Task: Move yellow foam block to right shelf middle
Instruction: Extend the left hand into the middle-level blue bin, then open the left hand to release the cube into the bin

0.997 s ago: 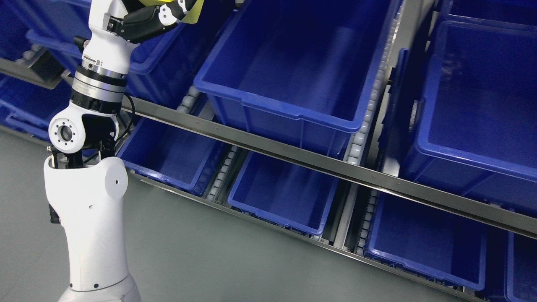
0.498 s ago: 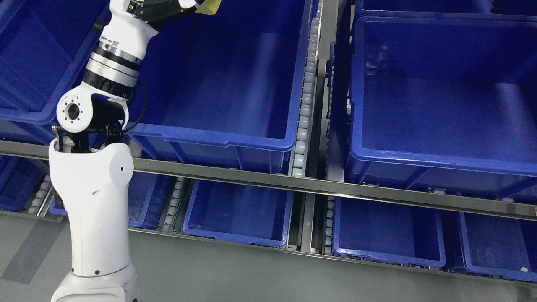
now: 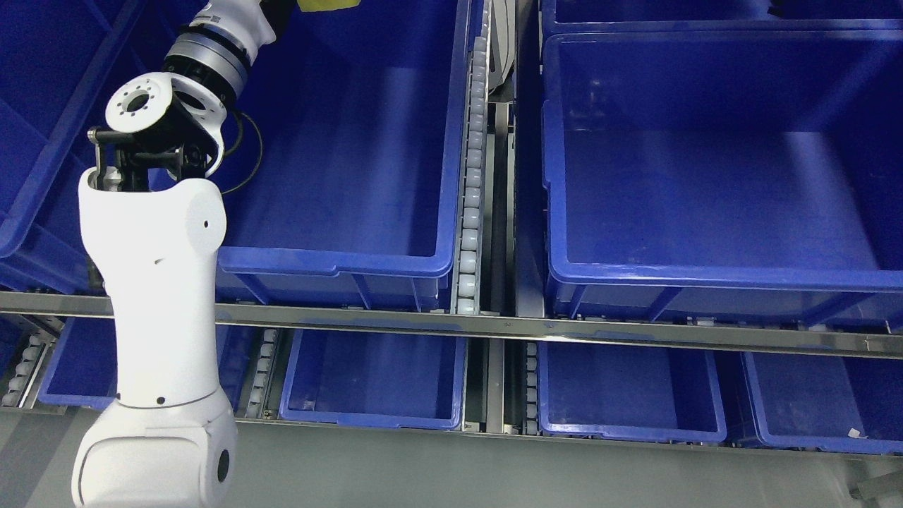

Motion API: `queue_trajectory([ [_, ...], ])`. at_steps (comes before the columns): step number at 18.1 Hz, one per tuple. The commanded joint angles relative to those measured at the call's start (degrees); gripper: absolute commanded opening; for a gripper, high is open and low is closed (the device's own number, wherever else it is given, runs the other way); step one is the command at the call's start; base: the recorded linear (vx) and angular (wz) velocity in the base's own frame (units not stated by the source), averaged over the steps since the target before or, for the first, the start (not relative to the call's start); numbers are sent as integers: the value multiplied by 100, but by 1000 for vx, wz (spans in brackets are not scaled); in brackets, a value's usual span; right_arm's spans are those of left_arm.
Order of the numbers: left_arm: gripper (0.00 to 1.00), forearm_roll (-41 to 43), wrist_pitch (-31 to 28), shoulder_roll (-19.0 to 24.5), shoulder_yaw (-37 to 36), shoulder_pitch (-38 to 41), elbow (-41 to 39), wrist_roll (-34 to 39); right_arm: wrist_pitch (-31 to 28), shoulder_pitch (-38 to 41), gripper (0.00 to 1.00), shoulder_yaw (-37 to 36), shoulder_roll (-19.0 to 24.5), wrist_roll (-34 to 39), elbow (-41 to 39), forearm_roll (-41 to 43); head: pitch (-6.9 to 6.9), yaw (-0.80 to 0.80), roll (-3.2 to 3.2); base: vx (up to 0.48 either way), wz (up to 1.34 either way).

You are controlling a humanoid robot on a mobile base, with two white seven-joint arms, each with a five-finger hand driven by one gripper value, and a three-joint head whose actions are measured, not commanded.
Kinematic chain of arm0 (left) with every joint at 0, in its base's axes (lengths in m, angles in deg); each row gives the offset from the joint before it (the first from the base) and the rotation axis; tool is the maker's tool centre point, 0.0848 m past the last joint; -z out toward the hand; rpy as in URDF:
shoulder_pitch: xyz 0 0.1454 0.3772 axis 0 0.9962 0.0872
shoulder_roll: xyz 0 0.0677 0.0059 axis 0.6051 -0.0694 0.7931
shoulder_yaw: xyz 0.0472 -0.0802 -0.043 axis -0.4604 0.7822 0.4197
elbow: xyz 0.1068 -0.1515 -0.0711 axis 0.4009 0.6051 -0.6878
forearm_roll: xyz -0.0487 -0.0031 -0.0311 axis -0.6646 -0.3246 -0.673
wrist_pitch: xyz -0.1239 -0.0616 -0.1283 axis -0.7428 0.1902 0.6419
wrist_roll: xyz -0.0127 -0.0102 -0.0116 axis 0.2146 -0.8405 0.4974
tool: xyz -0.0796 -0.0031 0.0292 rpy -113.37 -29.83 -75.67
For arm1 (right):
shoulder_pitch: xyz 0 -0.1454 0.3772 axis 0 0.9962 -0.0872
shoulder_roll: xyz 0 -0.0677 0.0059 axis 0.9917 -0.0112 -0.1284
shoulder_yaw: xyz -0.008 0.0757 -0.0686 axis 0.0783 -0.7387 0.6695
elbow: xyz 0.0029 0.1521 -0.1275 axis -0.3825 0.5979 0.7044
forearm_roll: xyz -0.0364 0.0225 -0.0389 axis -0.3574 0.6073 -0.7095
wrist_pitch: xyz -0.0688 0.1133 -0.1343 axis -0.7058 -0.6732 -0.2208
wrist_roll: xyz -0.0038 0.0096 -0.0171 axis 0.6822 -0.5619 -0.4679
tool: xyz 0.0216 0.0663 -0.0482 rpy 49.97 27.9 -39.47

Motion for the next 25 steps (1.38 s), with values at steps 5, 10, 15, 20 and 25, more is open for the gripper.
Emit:
queue_trajectory([
  [5, 5, 137, -48, 100, -345, -331, 2911, 309, 1, 0, 100, -35, -100, -4, -100, -18, 0, 0, 0, 7, -27],
  [10, 7, 445, 638, 100, -565, -322, 3949, 300, 1, 0, 100, -44, -100, -4, -100, -18, 0, 0, 0, 0, -25],
  [15, 33, 849, 586, 100, -661, -357, 4345, 309, 1, 0, 100, -35, -100, -4, -100, -18, 0, 0, 0, 6, -11],
  [20, 99, 1227, -389, 100, -811, -638, 4460, 292, 1, 0, 100, -35, -100, -4, -100, -18, 0, 0, 0, 0, 0],
  [25, 100, 1236, -390, 100, -741, -779, 3891, 309, 1, 0, 100, -35, -100, -4, -100, -18, 0, 0, 0, 0, 0],
])
